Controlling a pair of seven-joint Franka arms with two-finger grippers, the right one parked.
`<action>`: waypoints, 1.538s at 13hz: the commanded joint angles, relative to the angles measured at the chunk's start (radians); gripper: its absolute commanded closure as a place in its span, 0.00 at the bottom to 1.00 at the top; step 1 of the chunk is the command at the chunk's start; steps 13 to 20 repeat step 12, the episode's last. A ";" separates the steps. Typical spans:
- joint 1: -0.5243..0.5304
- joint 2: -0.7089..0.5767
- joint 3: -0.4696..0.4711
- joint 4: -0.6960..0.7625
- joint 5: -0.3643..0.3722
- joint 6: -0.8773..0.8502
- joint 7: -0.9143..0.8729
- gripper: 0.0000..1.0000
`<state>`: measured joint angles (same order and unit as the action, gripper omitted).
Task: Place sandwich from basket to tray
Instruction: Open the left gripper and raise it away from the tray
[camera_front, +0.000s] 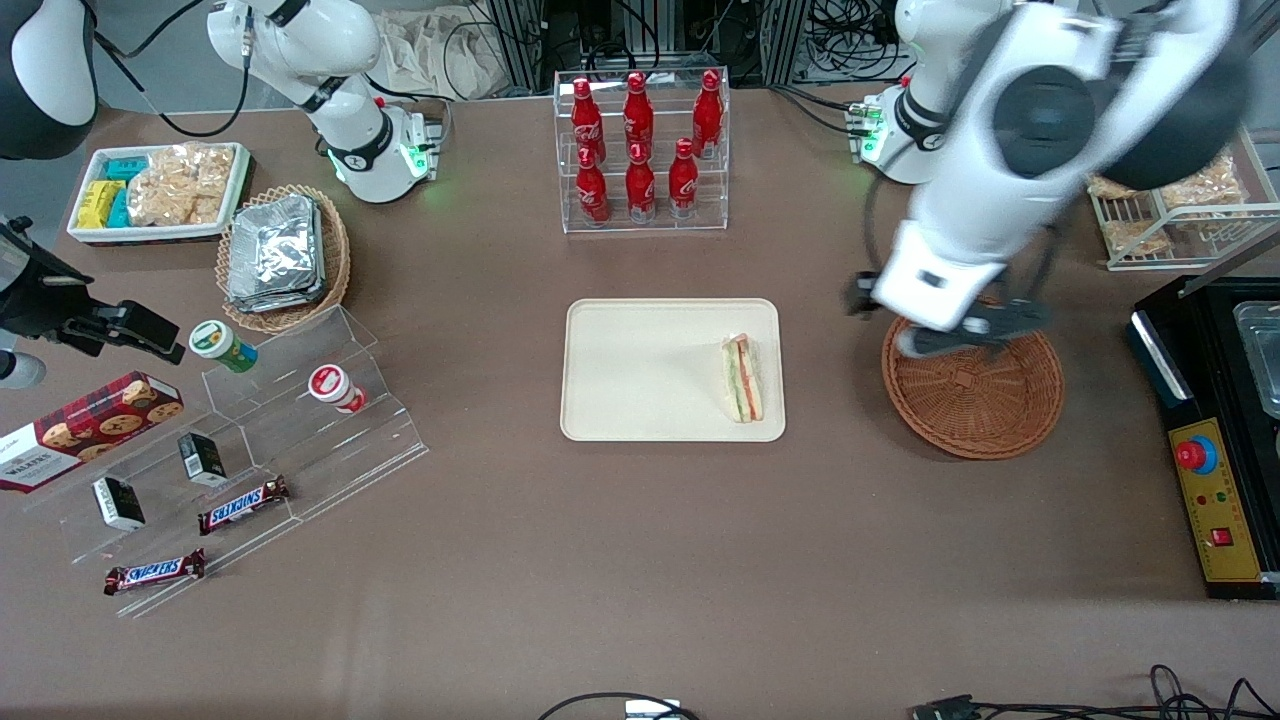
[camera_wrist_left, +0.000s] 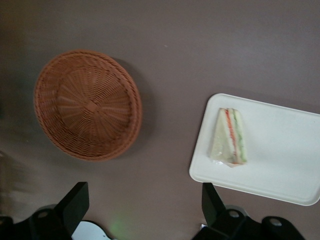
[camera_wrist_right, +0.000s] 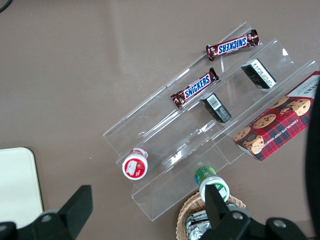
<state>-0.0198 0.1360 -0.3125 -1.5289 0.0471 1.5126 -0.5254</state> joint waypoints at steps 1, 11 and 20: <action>-0.006 -0.079 0.195 -0.059 -0.061 -0.003 0.202 0.00; -0.008 -0.104 0.293 -0.036 -0.049 0.001 0.291 0.00; -0.009 -0.104 0.293 -0.034 -0.046 -0.005 0.292 0.00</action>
